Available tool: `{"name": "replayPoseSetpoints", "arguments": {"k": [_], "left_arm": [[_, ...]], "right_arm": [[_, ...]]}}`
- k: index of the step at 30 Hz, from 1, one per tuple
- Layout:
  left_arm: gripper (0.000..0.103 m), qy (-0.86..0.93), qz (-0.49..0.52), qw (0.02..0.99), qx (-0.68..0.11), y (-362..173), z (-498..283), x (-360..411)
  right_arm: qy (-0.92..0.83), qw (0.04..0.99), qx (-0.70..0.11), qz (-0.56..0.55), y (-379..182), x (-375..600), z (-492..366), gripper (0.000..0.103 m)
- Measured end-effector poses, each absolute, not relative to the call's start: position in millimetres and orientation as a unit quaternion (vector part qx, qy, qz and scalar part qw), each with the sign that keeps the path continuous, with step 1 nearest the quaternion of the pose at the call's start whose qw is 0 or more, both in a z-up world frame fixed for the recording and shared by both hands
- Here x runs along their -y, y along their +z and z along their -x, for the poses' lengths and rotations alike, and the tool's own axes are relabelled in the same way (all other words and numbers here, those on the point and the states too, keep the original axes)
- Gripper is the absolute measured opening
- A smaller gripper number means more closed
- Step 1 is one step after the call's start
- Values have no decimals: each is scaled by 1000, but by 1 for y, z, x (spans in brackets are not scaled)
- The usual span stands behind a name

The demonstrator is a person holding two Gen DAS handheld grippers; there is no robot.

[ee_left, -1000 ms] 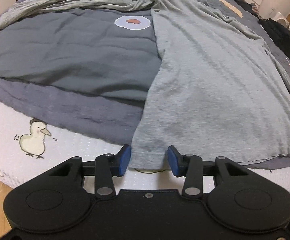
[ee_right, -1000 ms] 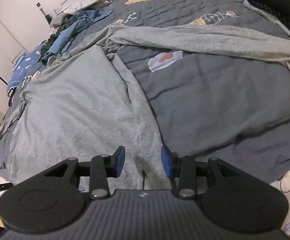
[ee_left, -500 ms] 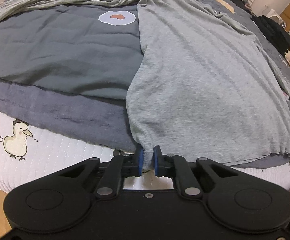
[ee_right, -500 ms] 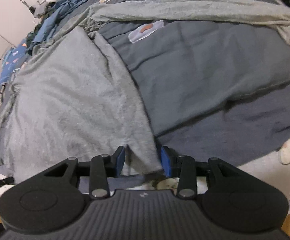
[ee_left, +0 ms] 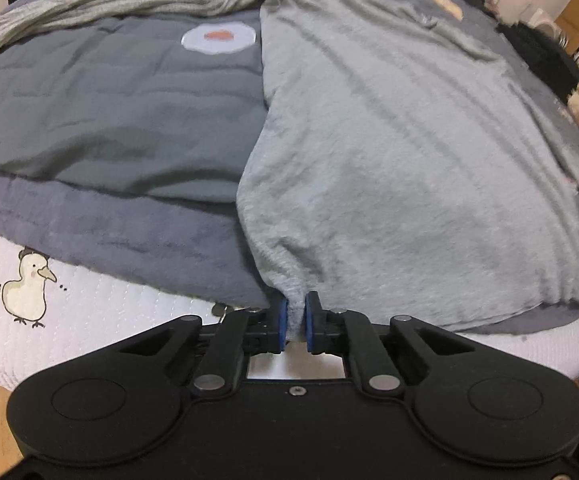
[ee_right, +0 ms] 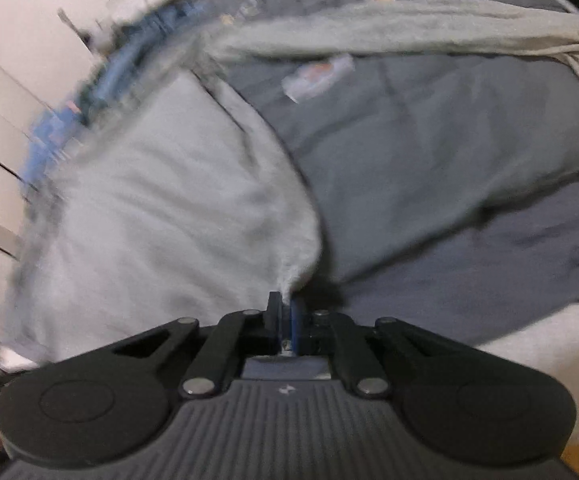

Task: Fold clothes
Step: 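Grasp the hem with the right gripper while the left gripper holds it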

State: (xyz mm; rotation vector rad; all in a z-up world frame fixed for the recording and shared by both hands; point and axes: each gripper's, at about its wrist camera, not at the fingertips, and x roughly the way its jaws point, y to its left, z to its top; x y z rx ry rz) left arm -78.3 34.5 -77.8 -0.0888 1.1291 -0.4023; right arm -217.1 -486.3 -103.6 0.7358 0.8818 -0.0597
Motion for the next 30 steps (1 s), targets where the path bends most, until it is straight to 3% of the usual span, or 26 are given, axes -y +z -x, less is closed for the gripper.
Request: {"name": "replayPoseSetpoints", "arguments": {"k": [8,12,30], "left_arm": [[8,-196,160,849,-464,-30,71,-75],[8,-190,153,858,-453,-15,46,-68],[8,-147,96,878,-446,-18,-109,-10]], "right_arm": [[21,818,-297,-492,-75,511,211,3],[27,804,-260,-534,-65,521,189,3],[-14,833,-273,-480,-68,540,10,3]]}}
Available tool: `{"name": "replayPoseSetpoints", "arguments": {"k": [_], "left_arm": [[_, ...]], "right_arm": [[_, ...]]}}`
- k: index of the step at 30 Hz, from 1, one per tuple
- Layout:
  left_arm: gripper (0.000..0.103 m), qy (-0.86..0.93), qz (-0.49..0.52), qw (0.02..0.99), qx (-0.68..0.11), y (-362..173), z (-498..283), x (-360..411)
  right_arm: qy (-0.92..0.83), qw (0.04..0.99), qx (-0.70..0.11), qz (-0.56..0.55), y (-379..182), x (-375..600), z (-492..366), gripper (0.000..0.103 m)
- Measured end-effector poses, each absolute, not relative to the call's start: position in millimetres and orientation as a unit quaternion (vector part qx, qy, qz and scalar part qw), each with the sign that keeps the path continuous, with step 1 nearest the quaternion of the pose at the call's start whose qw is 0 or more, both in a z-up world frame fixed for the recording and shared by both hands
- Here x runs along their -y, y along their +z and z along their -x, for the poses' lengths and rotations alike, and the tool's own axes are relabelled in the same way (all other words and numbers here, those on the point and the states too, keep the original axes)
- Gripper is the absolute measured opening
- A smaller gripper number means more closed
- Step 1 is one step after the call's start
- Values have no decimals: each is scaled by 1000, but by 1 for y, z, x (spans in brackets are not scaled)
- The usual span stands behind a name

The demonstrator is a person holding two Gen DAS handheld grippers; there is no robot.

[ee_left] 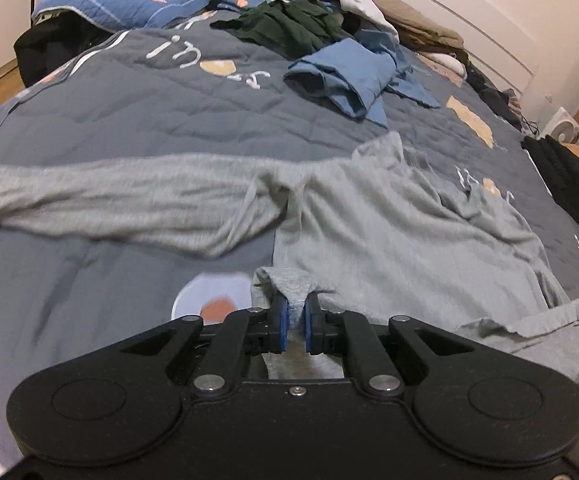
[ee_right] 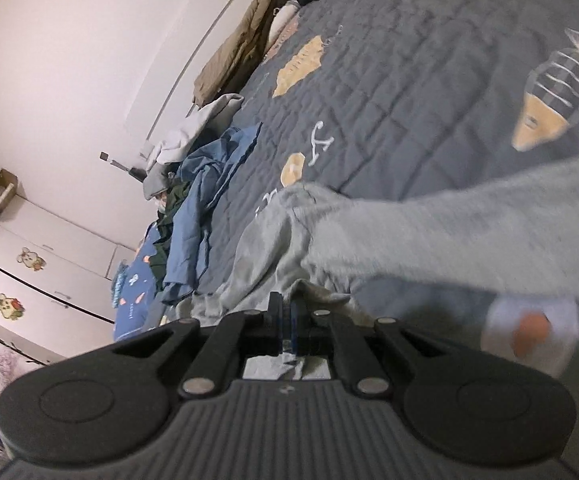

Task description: Fold clothes

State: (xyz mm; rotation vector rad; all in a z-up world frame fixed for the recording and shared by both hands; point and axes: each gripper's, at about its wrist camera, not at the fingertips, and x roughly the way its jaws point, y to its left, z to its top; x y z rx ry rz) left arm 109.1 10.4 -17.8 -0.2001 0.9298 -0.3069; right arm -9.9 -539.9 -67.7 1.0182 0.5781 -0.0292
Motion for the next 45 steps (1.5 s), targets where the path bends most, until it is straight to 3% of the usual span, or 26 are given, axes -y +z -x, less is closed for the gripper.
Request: {"name": "replayPoseSetpoints", "arguments": {"k": [6,8,9,10,11,13,14,19,25,35,42,45], "left_arm": [[14,-109,92,881,-451,-33,-135,-1],[23,-95,93,884,-449,-35,-133,-6],[37,-92,98,887,-441,-33,-128,-12],[48,-89,103,890,-434,-31,-123,-19],[51,-86,108,894,-427,-28,-117,-25],[51,-80,120,899,-414,-22,-105,-36],[51,-80,128,899,-412,-20,-95,-41],[50,-99,209,874,-427,-30,-49,-48],[49,-101,322,823,-457,-67,-25,-51],[49,-72,407,799,-436,-91,-28,-48],[48,-64,401,805,-432,-97,-41,-38],[30,-52,395,810,-430,-99,-43,-37]], "right_arm": [[-38,845,-298,-442,-85,541,-14,6],[-51,853,-305,-419,-83,538,-16,7],[-53,861,-298,-409,-77,538,-12,8],[-54,869,-290,-398,-70,538,-9,12],[-57,877,-282,-386,-62,537,-5,20],[-57,891,-265,-365,-45,534,5,38],[-55,895,-260,-357,-39,532,11,42],[-42,895,-287,-337,-35,509,37,43],[-54,858,-316,-400,-57,497,72,44],[-74,818,-298,-487,-86,488,101,45],[-106,796,-295,-517,-109,488,97,46],[-112,794,-287,-524,-114,489,93,46]]}}
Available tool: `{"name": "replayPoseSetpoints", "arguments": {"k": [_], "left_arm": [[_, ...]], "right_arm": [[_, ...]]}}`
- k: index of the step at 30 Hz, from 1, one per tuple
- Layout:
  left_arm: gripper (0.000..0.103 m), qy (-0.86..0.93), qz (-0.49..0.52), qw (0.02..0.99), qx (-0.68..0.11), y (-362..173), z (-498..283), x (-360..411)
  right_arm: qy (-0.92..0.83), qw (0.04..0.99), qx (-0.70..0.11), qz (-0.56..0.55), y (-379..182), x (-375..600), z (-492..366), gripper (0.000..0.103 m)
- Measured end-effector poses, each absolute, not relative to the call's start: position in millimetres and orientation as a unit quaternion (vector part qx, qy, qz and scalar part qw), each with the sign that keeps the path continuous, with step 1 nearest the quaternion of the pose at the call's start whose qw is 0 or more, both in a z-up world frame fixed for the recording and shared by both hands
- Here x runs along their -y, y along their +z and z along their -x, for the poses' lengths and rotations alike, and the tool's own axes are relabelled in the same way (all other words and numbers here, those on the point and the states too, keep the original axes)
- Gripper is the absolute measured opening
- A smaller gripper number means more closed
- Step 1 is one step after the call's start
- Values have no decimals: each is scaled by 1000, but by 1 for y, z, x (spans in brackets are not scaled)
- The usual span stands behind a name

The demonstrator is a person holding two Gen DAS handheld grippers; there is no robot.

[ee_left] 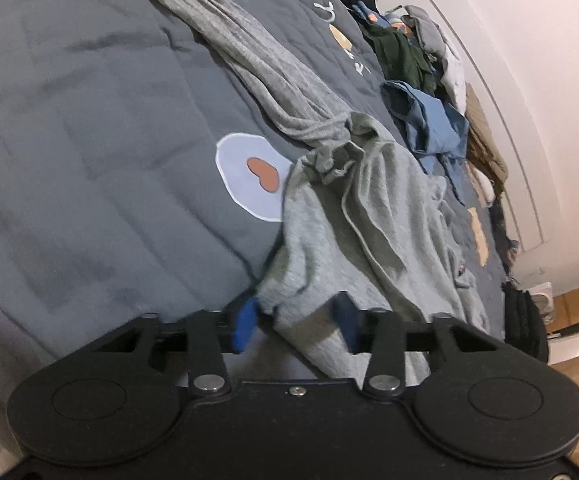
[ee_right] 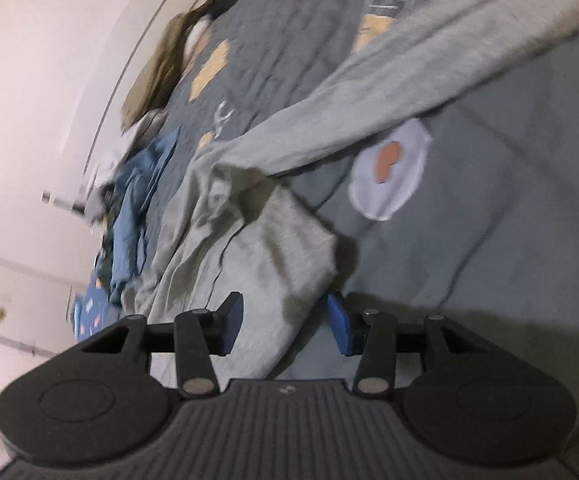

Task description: Fold clothes

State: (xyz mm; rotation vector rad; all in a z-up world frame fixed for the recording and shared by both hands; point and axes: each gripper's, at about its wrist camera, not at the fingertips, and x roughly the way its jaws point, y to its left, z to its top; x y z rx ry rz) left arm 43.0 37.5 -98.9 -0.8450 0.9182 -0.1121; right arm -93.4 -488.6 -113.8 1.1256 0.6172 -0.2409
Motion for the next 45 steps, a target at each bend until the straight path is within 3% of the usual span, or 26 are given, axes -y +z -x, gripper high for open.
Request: {"name": "replayPoseSetpoints", "arguments": {"k": [1,3,9,13,17,26,28,32,34,35,38,43,44,45], "left_arm": [[22,-49,393,811,-431,-100,-43,-38],[17,-44,397,810,-429,-100,-42,-41],[13,-39,402,813,-420,-92,-38,-49],[7,-28,399,823,-404,-82,-35,-59],[6,-13,398,827,-397,-77,-35,-71],[10,-42,357,828,-430,-68,-36,-64],[28,-30,348,828,-439,-75,-36,-60],[39,-40,360,826,-431,-80,-34,-54],[58,-44,367,825,-427,-82,-32,-51],[60,-46,369,825,-425,-84,-32,-50],[61,-46,355,826,-435,-88,-35,-38],[57,-45,358,825,-434,-94,-40,-36],[52,-45,359,825,-434,-96,-41,-35],[34,-45,359,825,-433,-97,-42,-35]], "right_arm": [[-114,793,-285,-526,-116,489,92,46],[-118,792,-279,-530,-119,489,90,46],[-131,787,-264,-542,-130,491,83,44],[-134,794,-253,-536,-130,489,80,10],[-134,792,-236,-547,-127,492,83,6],[-159,792,-219,-547,-108,494,113,5],[-161,796,-233,-534,-105,492,117,5],[-152,798,-260,-522,-111,489,116,7],[-153,795,-262,-526,-116,490,114,9],[-153,793,-265,-527,-118,490,113,9],[-158,783,-278,-533,-128,489,109,22],[-151,788,-262,-536,-134,485,104,28],[-148,790,-255,-538,-134,485,103,28],[-145,790,-250,-541,-134,487,102,27]]}}
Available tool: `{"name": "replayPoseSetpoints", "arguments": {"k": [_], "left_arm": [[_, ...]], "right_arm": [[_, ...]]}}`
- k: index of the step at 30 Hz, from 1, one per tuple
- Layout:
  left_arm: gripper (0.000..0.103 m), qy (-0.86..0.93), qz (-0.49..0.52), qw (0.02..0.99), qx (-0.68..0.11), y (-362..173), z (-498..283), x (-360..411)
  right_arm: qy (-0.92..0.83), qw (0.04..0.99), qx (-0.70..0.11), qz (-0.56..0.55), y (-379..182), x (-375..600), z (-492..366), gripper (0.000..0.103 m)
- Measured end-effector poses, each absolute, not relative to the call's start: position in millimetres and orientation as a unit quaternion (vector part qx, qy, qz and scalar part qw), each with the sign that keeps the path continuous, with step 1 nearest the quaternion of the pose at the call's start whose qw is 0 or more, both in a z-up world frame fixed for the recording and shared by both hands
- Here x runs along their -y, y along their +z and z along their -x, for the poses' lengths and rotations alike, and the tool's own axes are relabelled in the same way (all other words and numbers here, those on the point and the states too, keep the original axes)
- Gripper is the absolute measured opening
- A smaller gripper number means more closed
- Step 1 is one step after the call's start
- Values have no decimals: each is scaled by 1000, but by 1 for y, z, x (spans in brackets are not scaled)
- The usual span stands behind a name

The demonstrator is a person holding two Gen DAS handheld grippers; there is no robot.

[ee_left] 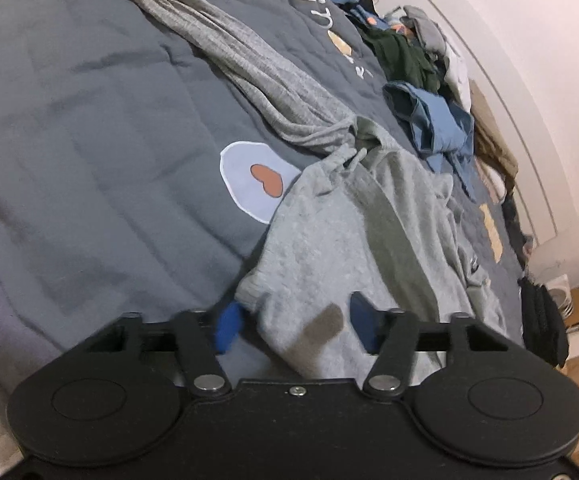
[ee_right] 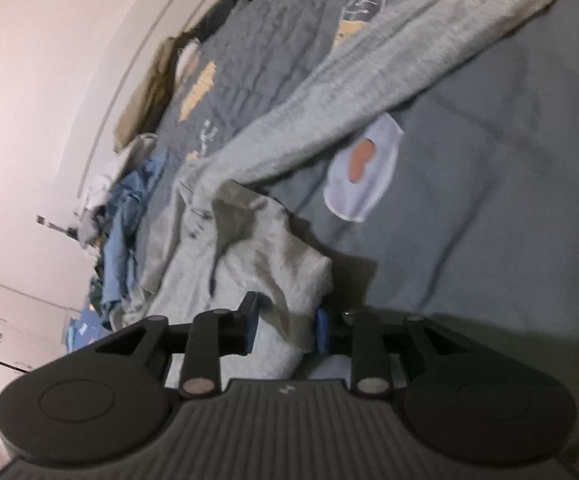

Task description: Fold clothes

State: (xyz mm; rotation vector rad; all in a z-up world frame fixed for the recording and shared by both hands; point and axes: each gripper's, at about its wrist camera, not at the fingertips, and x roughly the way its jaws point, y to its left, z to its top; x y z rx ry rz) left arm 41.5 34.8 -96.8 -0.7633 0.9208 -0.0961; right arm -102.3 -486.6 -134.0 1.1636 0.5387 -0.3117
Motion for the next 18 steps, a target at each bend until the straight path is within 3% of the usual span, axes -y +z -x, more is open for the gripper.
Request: {"name": "replayPoseSetpoints", "arguments": {"k": [1,4,18], "left_arm": [[20,-45,360,825,-433,-98,-42,-34],[10,-45,361,825,-432,-102,-45,-33],[5,-60,345,843,-408,-58,-2,-49]], "right_arm": [[-142,789,-249,-543,-134,487,101,24],[-135,786,-246,-551,-134,487,100,7],[-122,779,-197,-583,-95,482,153,4]]}}
